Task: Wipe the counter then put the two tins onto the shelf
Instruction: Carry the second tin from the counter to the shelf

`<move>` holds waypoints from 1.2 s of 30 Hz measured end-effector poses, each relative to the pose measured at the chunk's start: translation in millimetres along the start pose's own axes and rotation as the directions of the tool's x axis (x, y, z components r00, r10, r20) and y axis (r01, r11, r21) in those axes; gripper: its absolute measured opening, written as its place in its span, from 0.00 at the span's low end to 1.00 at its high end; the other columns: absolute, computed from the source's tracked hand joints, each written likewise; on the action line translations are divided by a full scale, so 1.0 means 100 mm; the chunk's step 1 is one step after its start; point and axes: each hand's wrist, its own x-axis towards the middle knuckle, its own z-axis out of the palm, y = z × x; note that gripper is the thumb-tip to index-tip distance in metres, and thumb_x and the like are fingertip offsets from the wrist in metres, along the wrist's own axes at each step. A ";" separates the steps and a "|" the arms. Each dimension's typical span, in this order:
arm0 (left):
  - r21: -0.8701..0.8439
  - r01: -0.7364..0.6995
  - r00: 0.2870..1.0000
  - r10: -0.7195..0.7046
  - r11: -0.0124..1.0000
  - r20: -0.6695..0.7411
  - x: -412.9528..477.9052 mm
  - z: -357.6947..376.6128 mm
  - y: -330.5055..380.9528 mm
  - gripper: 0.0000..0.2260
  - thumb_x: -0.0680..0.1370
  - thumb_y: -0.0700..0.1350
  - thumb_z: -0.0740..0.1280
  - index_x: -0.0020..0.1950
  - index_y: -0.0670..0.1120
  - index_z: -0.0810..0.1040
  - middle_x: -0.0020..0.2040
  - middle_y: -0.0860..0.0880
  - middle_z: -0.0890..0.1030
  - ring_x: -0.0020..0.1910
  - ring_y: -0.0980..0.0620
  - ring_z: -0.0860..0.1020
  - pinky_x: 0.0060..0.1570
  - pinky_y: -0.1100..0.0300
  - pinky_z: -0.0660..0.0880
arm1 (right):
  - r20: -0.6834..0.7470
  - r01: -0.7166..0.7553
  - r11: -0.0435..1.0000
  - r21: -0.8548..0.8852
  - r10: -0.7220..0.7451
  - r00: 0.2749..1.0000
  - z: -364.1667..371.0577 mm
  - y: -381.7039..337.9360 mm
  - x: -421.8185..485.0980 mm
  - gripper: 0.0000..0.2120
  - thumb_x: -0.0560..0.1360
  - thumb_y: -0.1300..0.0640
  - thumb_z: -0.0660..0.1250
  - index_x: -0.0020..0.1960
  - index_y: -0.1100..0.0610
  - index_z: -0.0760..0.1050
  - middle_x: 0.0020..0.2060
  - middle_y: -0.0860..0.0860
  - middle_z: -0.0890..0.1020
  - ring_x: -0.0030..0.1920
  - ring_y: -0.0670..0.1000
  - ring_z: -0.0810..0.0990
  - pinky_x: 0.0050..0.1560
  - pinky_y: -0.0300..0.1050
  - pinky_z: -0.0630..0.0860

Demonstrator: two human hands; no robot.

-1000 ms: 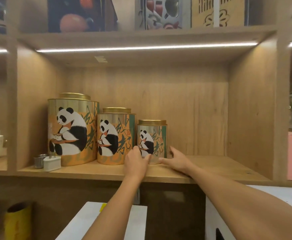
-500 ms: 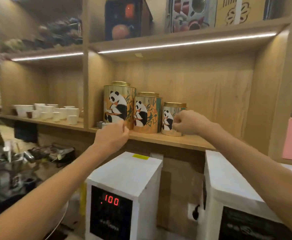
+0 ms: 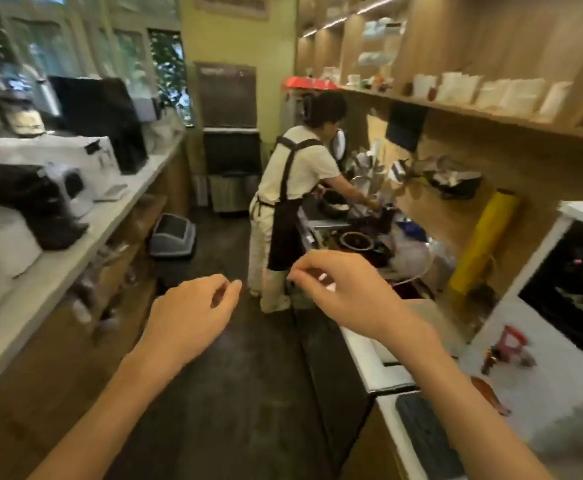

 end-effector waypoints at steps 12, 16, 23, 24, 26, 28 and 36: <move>0.287 0.655 0.676 -0.712 0.699 0.192 -2.33 0.01 -3.91 0.17 0.81 0.55 0.60 0.69 0.52 0.74 0.66 0.50 0.76 0.63 0.49 0.75 0.62 0.51 0.75 | 0.606 0.331 0.941 0.072 -0.305 0.734 4.24 -1.64 1.06 0.20 0.81 0.42 0.58 0.69 0.47 0.74 0.67 0.46 0.77 0.70 0.49 0.72 0.69 0.46 0.70; 0.262 0.784 0.529 -0.827 0.562 0.191 -2.76 -0.03 -4.50 0.15 0.81 0.54 0.60 0.67 0.53 0.74 0.64 0.51 0.78 0.61 0.50 0.77 0.61 0.54 0.74 | 0.731 0.310 0.942 0.132 -0.304 0.611 5.02 -2.15 1.31 0.20 0.81 0.44 0.59 0.71 0.47 0.73 0.70 0.45 0.75 0.71 0.48 0.71 0.69 0.44 0.69; 0.269 0.847 0.440 -0.888 0.459 0.132 -2.54 -0.18 -5.47 0.15 0.80 0.52 0.60 0.66 0.53 0.75 0.61 0.50 0.80 0.57 0.48 0.79 0.56 0.52 0.74 | 0.784 0.390 0.883 0.261 -0.430 0.448 5.96 -3.03 2.39 0.19 0.81 0.45 0.60 0.69 0.47 0.75 0.65 0.46 0.79 0.61 0.48 0.80 0.58 0.46 0.78; 0.276 0.851 0.430 -0.894 0.448 0.125 -2.44 -0.18 -5.62 0.16 0.81 0.52 0.60 0.67 0.53 0.74 0.63 0.49 0.79 0.59 0.47 0.78 0.57 0.51 0.74 | 0.785 0.391 0.879 0.274 -0.439 0.437 6.09 -3.14 2.57 0.19 0.81 0.45 0.60 0.69 0.47 0.74 0.65 0.46 0.79 0.61 0.49 0.80 0.58 0.47 0.78; 0.268 0.870 0.395 -0.911 0.413 0.119 -2.21 -0.14 -5.92 0.17 0.81 0.52 0.60 0.69 0.52 0.73 0.66 0.49 0.78 0.62 0.46 0.77 0.61 0.50 0.73 | 0.788 0.370 0.874 0.313 -0.457 0.412 6.38 -3.32 2.91 0.18 0.81 0.45 0.60 0.69 0.47 0.75 0.66 0.46 0.79 0.61 0.49 0.80 0.60 0.49 0.77; 0.238 0.900 0.346 -0.931 0.365 0.119 -2.00 -0.07 -6.22 0.17 0.82 0.52 0.59 0.70 0.53 0.72 0.67 0.49 0.77 0.63 0.47 0.77 0.62 0.50 0.72 | 0.802 0.363 0.870 0.335 -0.465 0.375 6.68 -3.47 3.20 0.18 0.81 0.45 0.60 0.69 0.47 0.74 0.68 0.45 0.78 0.63 0.49 0.79 0.64 0.48 0.75; 0.270 0.935 0.217 -0.973 0.232 0.082 -1.09 -0.45 -7.63 0.17 0.82 0.53 0.57 0.68 0.50 0.73 0.64 0.48 0.79 0.61 0.45 0.78 0.58 0.51 0.71 | 0.825 0.492 0.800 0.344 -0.507 0.248 7.64 -4.42 4.87 0.18 0.81 0.44 0.59 0.67 0.48 0.76 0.66 0.48 0.79 0.65 0.51 0.77 0.66 0.51 0.73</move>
